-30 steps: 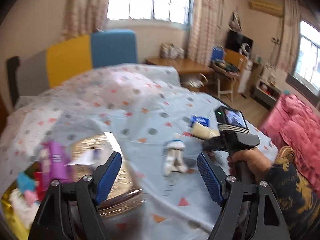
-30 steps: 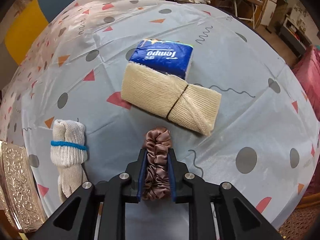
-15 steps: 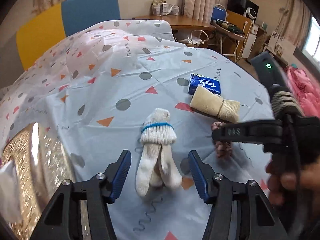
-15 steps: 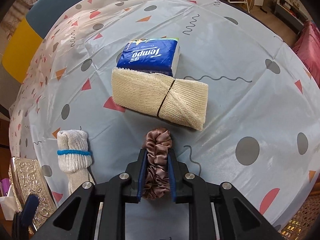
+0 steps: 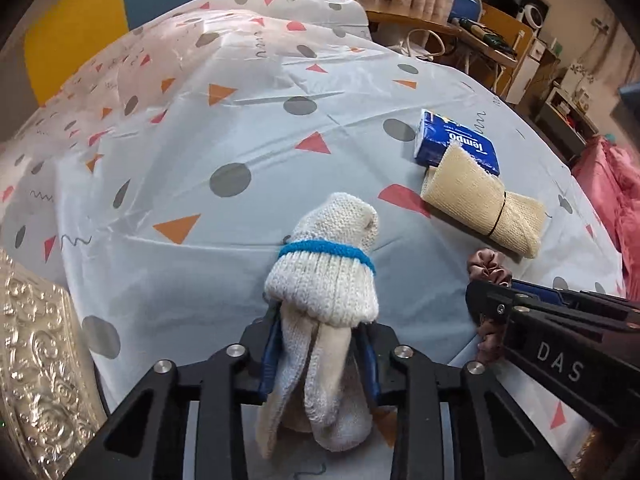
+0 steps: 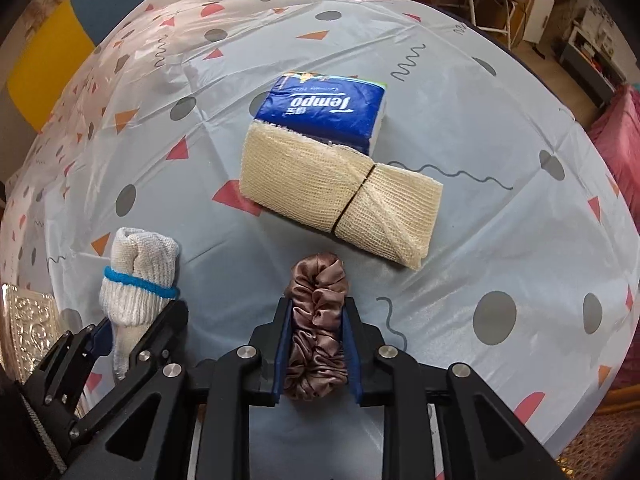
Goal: Organize soft objects
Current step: 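Grasp the white knit glove with the left gripper and lift it, then carry the white knit glove into the gold tray and open the left gripper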
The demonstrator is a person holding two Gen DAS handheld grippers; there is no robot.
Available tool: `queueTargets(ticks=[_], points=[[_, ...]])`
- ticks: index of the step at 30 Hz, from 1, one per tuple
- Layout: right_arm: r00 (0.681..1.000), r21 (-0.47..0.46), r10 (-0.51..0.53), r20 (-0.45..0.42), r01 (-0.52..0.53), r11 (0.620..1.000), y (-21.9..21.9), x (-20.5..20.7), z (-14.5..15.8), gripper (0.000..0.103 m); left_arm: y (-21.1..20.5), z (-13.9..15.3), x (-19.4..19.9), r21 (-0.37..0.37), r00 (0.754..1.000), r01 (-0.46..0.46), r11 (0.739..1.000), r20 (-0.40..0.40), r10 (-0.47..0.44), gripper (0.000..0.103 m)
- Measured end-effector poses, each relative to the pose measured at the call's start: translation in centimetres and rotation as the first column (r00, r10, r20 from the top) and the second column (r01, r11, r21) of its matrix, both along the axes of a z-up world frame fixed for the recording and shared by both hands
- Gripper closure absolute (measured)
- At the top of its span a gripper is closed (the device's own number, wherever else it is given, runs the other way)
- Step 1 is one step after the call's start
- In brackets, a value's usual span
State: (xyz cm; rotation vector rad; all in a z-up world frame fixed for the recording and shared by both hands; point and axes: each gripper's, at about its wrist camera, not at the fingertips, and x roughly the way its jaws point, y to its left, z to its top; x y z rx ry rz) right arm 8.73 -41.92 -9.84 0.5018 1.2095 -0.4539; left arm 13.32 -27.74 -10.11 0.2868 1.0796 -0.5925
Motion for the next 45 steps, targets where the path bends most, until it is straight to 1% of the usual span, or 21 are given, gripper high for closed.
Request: queueTargets(ticks=[2, 3, 5, 10, 12, 14, 15, 17, 18, 20, 23, 25, 28, 31, 33, 35, 37, 41, 43, 45], points=[[1.0, -0.005, -0.001, 0.005, 0.001, 1.0, 0.1, 0.1, 0.0, 0.08, 0.6, 0.6, -0.1, -0.014, 1.0, -0.026, 1.0, 0.0, 0.026, 0.075], [1.0, -0.002, -0.005, 0.013, 0.005, 1.0, 0.0, 0.0, 0.1, 0.081, 0.9, 1.1, -0.4, -0.03, 1.0, -0.022, 0.999, 0.01, 0.022, 0.075], [1.0, 0.002, -0.003, 0.028, 0.003, 1.0, 0.1, 0.0, 0.1, 0.082, 1.2, 2.1, -1.2, -0.028, 0.999, -0.006, 1.0, 0.052, 0.007, 0.075], [0.997, -0.015, 0.058, 0.045, -0.057, 0.998, 1.4, 0.9, 0.3, 0.083, 2.6, 4.8, -2.6, -0.084, 0.996, 0.002, 0.996, 0.089, 0.005, 0.075], [0.995, -0.028, 0.091, 0.032, -0.09, 0.996, 1.9, 1.2, 0.0, 0.083, 3.1, 6.3, -3.2, -0.099, 0.992, 0.007, 0.995, 0.13, 0.006, 0.075], [0.992, -0.054, 0.122, 0.02, -0.121, 0.991, 2.4, 1.4, -0.1, 0.08, 3.5, 7.9, -3.6, -0.127, 0.987, 0.016, 0.992, 0.159, 0.005, 0.075], [0.99, -0.062, 0.139, 0.015, -0.138, 0.988, 2.8, 1.5, -0.2, 0.078, 3.8, 8.9, -3.9, -0.133, 0.982, 0.02, 0.991, 0.187, 0.005, 0.075], [0.986, -0.095, 0.165, 0.007, -0.164, 0.982, 3.5, 1.7, -0.3, 0.074, 4.1, 10.2, -3.7, -0.147, 0.979, 0.019, 0.989, 0.203, 0.012, 0.075], [0.986, -0.099, 0.164, 0.007, -0.162, 0.982, 3.7, 1.7, -0.4, 0.072, 4.4, 10.9, -3.3, -0.157, 0.978, 0.01, 0.987, 0.206, 0.023, 0.075], [0.985, -0.106, 0.173, 0.0, -0.172, 0.979, 3.9, 1.8, -0.4, 0.072, 5.0, 12.3, -2.9, -0.167, 0.972, -0.006, 0.986, 0.229, 0.045, 0.075], [0.983, -0.117, 0.181, -0.001, -0.18, 0.977, 4.4, 1.9, -0.3, 0.072, 6.8, 14.6, -2.1, -0.197, 0.957, -0.048, 0.979, 0.273, 0.102, 0.075], [0.977, -0.162, 0.214, -0.015, -0.214, 0.963, 5.0, 2.1, -0.3, 0.072, 8.8, 16.2, -1.4, -0.234, 0.943, -0.094, 0.968, 0.29, 0.162, 0.075], [0.967, -0.223, 0.252, -0.04, -0.255, 0.941, 6.1, 2.3, -0.3, 0.073, 12.0, 17.8, -1.0, -0.267, 0.92, -0.147, 0.952, 0.317, 0.231, 0.075], [0.965, -0.234, 0.26, -0.044, -0.263, 0.936, 6.5, 2.4, -0.3, 0.072, 15.5, 18.8, -0.6, -0.292, 0.891, -0.208, 0.934, 0.337, 0.304, 0.075], [0.963, -0.243, 0.266, -0.047, -0.269, 0.932, 6.6, 2.3, -0.3, 0.073, 17.4, 19.2, -0.9, -0.301, 0.875, -0.236, 0.924, 0.349, 0.337, 0.075], [0.96, -0.258, 0.277, -0.049, -0.28, 0.925, 7.2, 2.2, -0.2, 0.075, 19.4, 19.4, -1.4, -0.307, 0.859, -0.257, 0.916, 0.361, 0.362, 0.075], [0.951, -0.283, 0.305, -0.055, -0.308, 0.908, 7.9, 2.0, -0.1, 0.079, 21.0, 19.2, -2.1, -0.307, 0.846, -0.275, 0.911, 0.373, 0.381, 0.075], [0.928, -0.354, 0.362, -0.085, -0.368, 0.86, 9.7, 1.7, -0.1, 0.082, 23.9, 18.6, -3.7, -0.304, 0.831, -0.307, 0.902, 0.376, 0.41, 0.075], [0.924, -0.37, 0.371, -0.093, -0.379, 0.848, 10.1, 1.5, -0.1, 0.083, 25.0, 18.3, -4.4, -0.307, 0.829, -0.319, 0.897, 0.368, 0.42, 0.075], [0.925, -0.371, 0.369, -0.094, -0.377, 0.849, 10.3, 1.4, 0.0, 0.083, 26.2, 17.9, -5.0, -0.307, 0.827, -0.332, 0.892, 0.361, 0.431, 0.075]])
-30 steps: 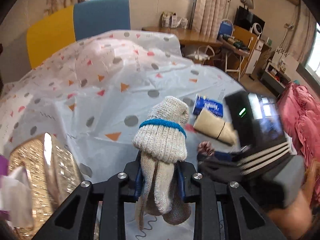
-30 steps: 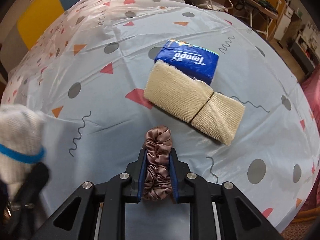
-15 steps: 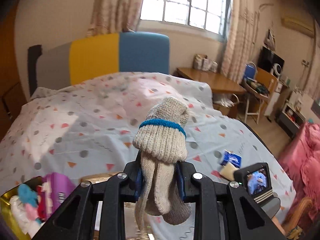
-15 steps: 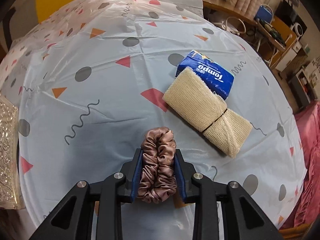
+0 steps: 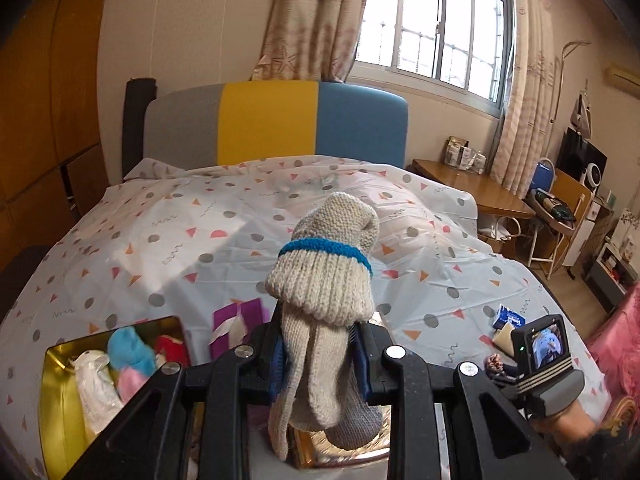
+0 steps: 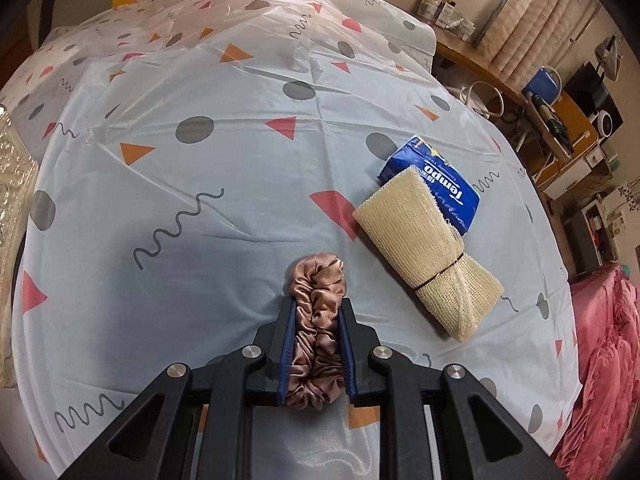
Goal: Organize soft objects
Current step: 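Carry the white knit glove into the gold tray and open the left gripper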
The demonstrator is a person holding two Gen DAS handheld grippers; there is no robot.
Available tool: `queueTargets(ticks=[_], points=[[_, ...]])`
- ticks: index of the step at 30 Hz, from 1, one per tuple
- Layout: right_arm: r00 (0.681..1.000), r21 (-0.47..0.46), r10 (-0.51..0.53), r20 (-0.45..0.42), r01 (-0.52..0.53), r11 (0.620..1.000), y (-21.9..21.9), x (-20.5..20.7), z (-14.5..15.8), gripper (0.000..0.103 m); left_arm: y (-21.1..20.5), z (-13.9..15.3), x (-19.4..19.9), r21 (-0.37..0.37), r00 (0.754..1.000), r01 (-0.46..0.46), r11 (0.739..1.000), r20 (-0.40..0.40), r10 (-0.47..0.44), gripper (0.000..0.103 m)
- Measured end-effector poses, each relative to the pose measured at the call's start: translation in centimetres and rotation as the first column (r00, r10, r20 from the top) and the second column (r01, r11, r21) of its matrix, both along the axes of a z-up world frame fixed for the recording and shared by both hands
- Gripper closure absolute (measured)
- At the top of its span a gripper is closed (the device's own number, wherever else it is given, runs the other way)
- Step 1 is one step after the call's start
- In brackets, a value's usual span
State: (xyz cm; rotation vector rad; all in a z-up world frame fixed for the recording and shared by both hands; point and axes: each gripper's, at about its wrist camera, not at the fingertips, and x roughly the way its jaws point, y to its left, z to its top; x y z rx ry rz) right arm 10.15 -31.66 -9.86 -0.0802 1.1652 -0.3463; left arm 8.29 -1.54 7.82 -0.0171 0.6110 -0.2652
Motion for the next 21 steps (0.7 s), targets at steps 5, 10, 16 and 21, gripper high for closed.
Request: queueTargets(ticks=[5, 10, 16, 21], points=[[1.0, 0.037, -0.028, 0.006, 0.027, 0.999, -0.4, -0.2, 0.3, 0.083, 2.5, -0.6, -1.5, -0.014, 1.0, -0.031, 0.999, -0.007, 0.031, 0.075], [1.0, -0.01, 0.003, 0.005, -0.003, 1.0, -0.1, 0.1, -0.1, 0.083, 4.6, -1.2, -2.7, -0.012, 0.998, -0.058, 0.998, -0.009, 0.058, 0.075], [0.999, -0.065, 0.051, 0.009, -0.05, 0.997, 0.7, -0.2, -0.1, 0.085, 8.7, -2.3, -4.0, -0.026, 0.993, -0.112, 0.993, -0.035, 0.111, 0.075], [0.998, -0.092, 0.064, 0.003, -0.064, 0.994, 0.9, -0.2, -0.2, 0.085, 14.6, -4.5, -5.3, -0.057, 0.975, -0.202, 0.978, -0.107, 0.195, 0.075]])
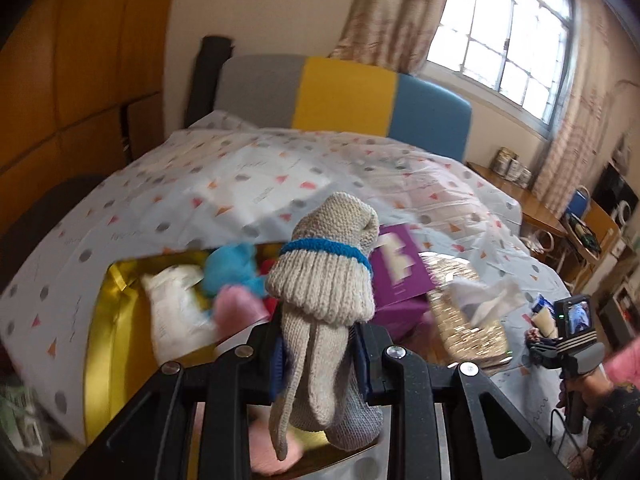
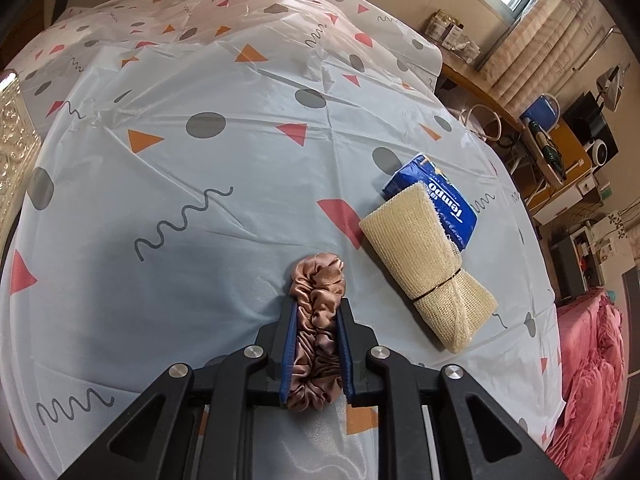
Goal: Organize soft objects
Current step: 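Carry the white knit glove into the gold tray and open the left gripper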
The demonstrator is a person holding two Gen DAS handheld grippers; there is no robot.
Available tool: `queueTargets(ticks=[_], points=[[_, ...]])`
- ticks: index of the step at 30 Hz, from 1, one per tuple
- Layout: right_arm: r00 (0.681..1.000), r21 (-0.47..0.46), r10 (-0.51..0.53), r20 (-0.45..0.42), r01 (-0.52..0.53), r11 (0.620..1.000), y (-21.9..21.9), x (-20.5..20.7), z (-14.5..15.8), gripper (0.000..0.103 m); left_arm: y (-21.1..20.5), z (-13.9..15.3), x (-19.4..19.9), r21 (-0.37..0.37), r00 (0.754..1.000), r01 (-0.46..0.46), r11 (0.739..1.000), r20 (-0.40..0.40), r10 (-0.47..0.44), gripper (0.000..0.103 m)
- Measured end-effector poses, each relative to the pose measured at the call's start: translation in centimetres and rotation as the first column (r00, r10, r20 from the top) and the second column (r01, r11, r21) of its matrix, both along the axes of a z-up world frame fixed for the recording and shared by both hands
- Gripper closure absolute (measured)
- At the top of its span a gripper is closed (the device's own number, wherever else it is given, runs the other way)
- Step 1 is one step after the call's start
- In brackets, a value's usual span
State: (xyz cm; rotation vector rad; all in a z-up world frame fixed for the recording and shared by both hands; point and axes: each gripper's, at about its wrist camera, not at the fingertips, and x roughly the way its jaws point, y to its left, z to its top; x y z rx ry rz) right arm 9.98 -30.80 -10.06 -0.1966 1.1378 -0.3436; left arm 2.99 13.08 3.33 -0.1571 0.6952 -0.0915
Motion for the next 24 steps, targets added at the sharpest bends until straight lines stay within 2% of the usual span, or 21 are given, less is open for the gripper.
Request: queueTargets(ticks=[3, 6, 10, 13, 17, 21, 24], points=[[1.0, 0.003, -0.003, -0.002, 0.003, 1.0, -0.1, 0.0, 0.0, 0.085, 4.6, -1.6, -1.3, -0.004, 0.994, -0.103, 0.995, -0.04, 0.103, 0.075], [1.0, -0.001, -0.004, -0.004, 0.004, 1.0, 0.0, 0.1, 0.0, 0.085, 9.0, -3.2, -2.8, -0.017, 0.975, -0.211, 0.977, -0.078, 0.209, 0.075], [1.0, -0.021, 0.004, -0.008, -0.004, 1.0, 0.2, 0.1, -0.1, 0.085, 12.6, -5.5, -4.4, -0.073, 0.948, -0.295, 0.953, -0.15, 0.282, 0.075], [1.0, -0.025, 0.006, -0.009, -0.006, 1.0, 0.2, 0.1, -0.1, 0.085, 12.8, -6.4, -4.8, -0.114, 0.944, -0.3, 0.947, -0.175, 0.278, 0.075], [1.0, -0.03, 0.007, -0.009, -0.007, 1.0, 0.3, 0.1, -0.2, 0.085, 11.0, -7.4, -3.9, -0.206, 0.954, -0.253, 0.945, -0.216, 0.208, 0.075], [1.0, -0.039, 0.01, -0.012, -0.011, 0.999, 0.4, 0.1, -0.2, 0.085, 9.4, -7.9, -3.2, -0.244, 0.953, -0.227, 0.943, -0.254, 0.164, 0.075], [1.0, -0.041, 0.011, -0.013, -0.011, 0.999, 0.4, 0.1, -0.2, 0.085, 10.4, -8.1, -3.1, -0.216, 0.937, -0.281, 0.935, -0.275, 0.218, 0.075]])
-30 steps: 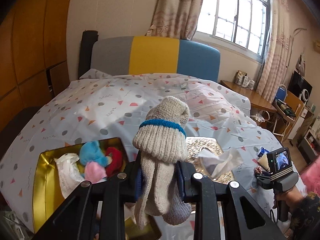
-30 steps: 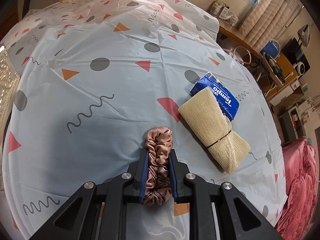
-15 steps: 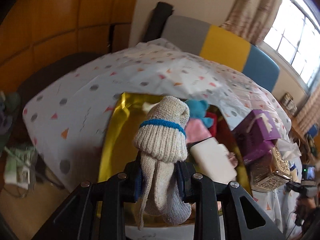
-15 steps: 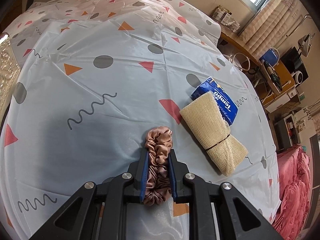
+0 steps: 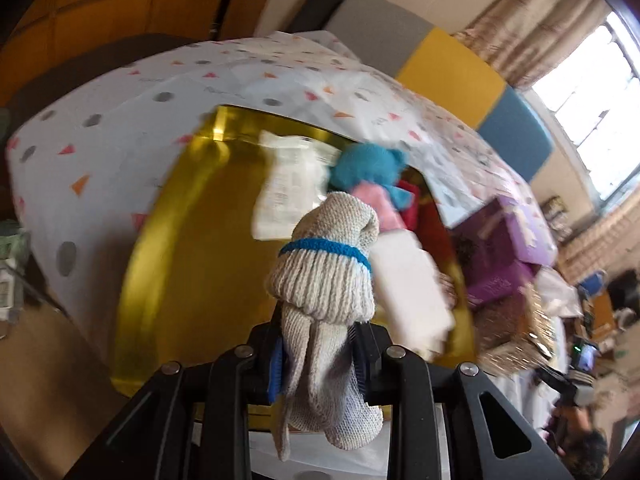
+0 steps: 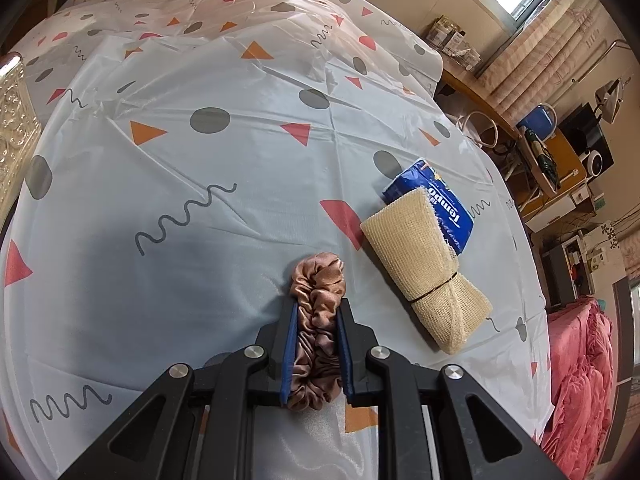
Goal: Organize soft objects
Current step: 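Carry the white knit glove into the gold tray and open the left gripper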
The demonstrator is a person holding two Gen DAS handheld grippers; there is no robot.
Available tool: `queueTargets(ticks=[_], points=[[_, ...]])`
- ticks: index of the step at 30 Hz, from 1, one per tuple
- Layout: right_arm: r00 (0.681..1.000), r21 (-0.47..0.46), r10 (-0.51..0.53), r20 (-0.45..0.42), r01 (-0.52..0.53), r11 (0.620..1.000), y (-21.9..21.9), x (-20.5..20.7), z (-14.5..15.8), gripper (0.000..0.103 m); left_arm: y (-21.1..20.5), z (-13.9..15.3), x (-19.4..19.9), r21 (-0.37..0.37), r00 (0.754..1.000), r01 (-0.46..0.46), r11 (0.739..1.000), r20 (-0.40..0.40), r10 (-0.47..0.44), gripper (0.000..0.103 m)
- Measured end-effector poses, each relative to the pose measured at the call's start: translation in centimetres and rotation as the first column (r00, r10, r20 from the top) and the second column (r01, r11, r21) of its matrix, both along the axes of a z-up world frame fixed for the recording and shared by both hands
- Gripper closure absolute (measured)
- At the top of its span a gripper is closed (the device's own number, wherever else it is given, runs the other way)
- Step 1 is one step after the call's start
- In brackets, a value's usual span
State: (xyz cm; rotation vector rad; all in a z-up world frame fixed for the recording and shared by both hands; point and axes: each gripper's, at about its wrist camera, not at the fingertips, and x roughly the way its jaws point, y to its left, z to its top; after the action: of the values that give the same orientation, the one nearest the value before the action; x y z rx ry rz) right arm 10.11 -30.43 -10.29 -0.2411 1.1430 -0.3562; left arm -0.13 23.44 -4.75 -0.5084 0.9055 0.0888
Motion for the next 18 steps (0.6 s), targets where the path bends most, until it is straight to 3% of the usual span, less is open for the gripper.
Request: queueTargets(ticks=[5, 7, 11, 18], points=[[1.0, -0.01, 0.003, -0.004, -0.003, 1.0, 0.2, 0.0, 0.0, 0.085, 2.3, -1.0, 0.3, 0.045, 0.995, -0.076, 0.996, -0.055, 0.079, 0.075], [1.0, -0.014, 0.004, -0.005, -0.004, 1.0, 0.2, 0.1, 0.0, 0.085, 1.6, -1.7, 1.0, 0.088, 0.995, -0.054, 0.995, -0.084, 0.061, 0.074], [1.0, -0.017, 0.007, -0.008, -0.007, 1.0, 0.4, 0.0, -0.1, 0.085, -0.6, -3.6, 2.5, 0.107, 0.989, -0.011, 0.994, -0.143, 0.026, 0.074], [1.0, -0.014, 0.004, -0.011, -0.005, 1.0, 0.5, 0.0, -0.1, 0.085, -3.1, -4.4, 4.1, 0.063, 0.991, 0.054, 0.997, -0.129, -0.046, 0.069]])
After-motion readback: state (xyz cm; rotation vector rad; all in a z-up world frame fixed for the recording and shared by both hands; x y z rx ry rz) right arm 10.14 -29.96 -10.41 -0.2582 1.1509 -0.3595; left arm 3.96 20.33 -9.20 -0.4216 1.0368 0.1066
